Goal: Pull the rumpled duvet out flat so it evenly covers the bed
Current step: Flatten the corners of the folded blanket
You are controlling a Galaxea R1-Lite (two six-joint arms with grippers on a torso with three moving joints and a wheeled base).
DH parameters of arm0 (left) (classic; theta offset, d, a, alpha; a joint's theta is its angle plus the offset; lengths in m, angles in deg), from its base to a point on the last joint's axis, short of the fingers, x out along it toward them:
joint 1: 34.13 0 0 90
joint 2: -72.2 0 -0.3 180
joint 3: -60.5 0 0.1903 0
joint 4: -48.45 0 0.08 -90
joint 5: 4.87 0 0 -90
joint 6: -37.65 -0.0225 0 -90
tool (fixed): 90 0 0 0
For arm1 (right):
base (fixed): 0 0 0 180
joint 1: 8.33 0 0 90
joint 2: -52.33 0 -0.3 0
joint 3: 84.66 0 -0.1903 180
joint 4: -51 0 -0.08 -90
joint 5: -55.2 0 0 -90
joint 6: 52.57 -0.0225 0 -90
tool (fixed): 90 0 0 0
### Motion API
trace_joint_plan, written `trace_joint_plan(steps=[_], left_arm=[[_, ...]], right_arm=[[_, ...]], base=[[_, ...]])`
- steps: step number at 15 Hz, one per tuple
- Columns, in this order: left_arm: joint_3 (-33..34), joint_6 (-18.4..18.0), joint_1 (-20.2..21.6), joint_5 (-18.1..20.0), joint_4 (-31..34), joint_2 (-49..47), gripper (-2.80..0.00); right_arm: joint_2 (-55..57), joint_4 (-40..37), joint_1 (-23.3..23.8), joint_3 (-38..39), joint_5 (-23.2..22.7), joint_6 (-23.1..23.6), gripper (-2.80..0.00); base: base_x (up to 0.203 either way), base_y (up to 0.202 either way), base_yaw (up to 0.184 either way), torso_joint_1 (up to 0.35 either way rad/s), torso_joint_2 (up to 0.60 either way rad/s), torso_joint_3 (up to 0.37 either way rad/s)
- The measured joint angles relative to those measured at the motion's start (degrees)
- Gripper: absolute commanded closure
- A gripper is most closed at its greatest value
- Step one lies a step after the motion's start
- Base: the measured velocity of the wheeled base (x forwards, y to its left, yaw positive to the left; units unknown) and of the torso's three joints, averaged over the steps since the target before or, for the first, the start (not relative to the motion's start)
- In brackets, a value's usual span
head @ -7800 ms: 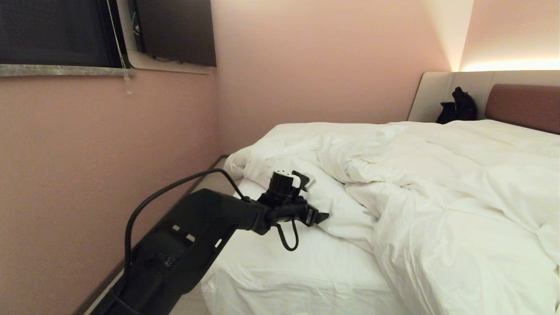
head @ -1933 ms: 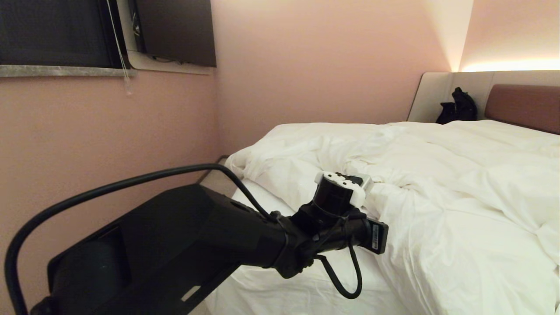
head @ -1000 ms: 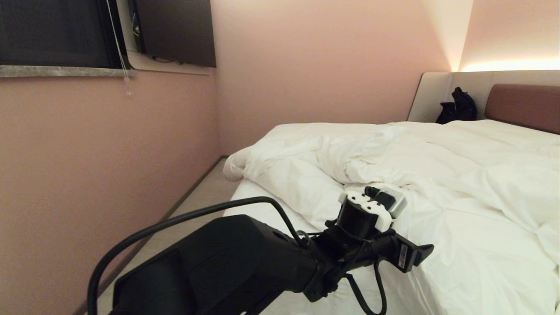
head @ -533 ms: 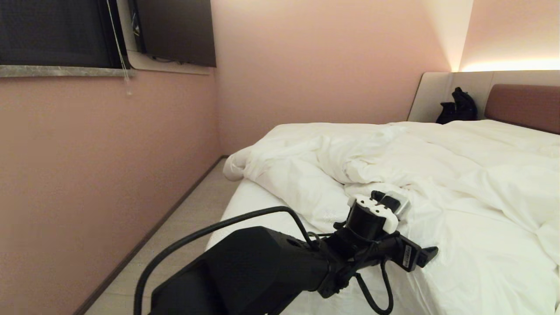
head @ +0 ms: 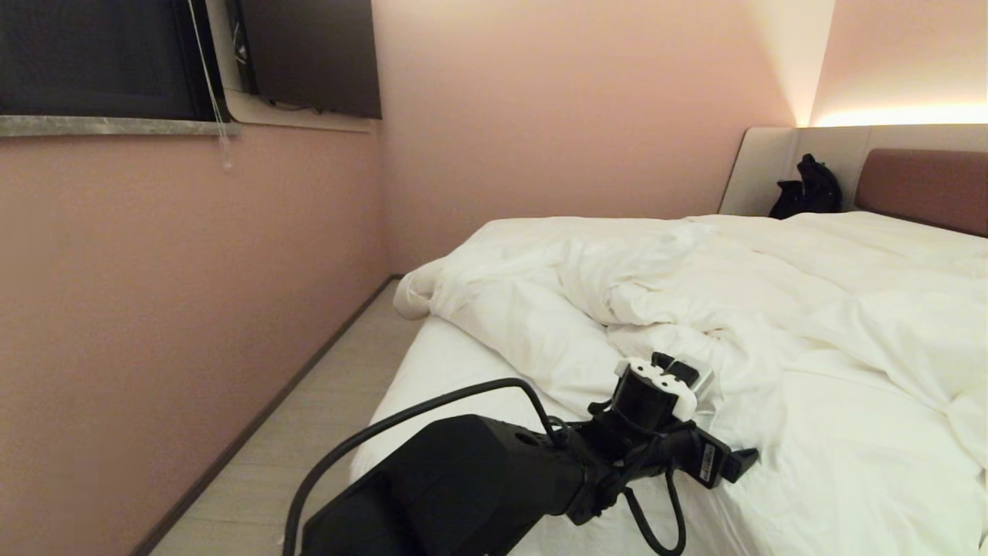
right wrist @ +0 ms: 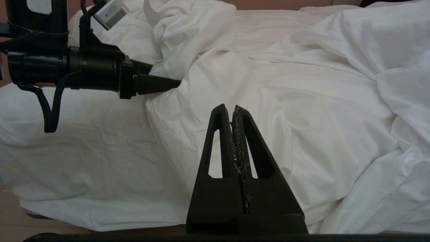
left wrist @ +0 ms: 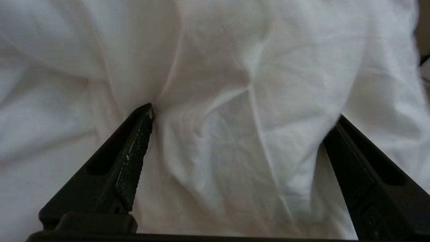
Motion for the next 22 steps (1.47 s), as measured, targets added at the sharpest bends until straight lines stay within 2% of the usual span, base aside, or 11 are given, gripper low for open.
trace_joint_plan(steps=[3,4,11,14,18,22], left_arm=[[0.0,0.09,0.55,0.0,1.77,-0.5,-2.8],[0.0,0.11,0.6,-0.06,1.86,-0.61,0.0],[0.45,-0.02,0.69,-0.34,1.88,0.57,0.0],[2.01,0.11,0.66,-2.37,1.11,1.95,0.0],[10.17,0.91,0.47,-3.99,1.07,7.21,0.0],[27.33,4.23,0.25,-4.51,1.2,17.37,0.0]], right_arm=[[0.0,-0.02,0.0,0.0,0.0,0.02,0.0],[0.0,-0.02,0.0,-0.02,0.0,0.02,0.0],[0.0,0.0,0.0,0.0,-0.04,0.0,0.0],[0.0,-0.02,0.0,-0.02,0.0,0.0,0.0],[0.0,-0.05,0.0,0.0,-0.01,0.02,0.0],[0.0,0.0,0.0,-0.02,-0.05,0.02,0.0]], base=[[0.0,0.0,0.0,0.0,0.0,0.0],[0.0,0.0,0.0,0.0,0.0,0.0],[0.0,0.0,0.0,0.0,0.0,0.0],[0.0,0.0,0.0,0.0,0.0,0.0],[0.0,0.0,0.0,0.0,0.0,0.0],[0.0,0.0,0.0,0.0,0.0,0.0]])
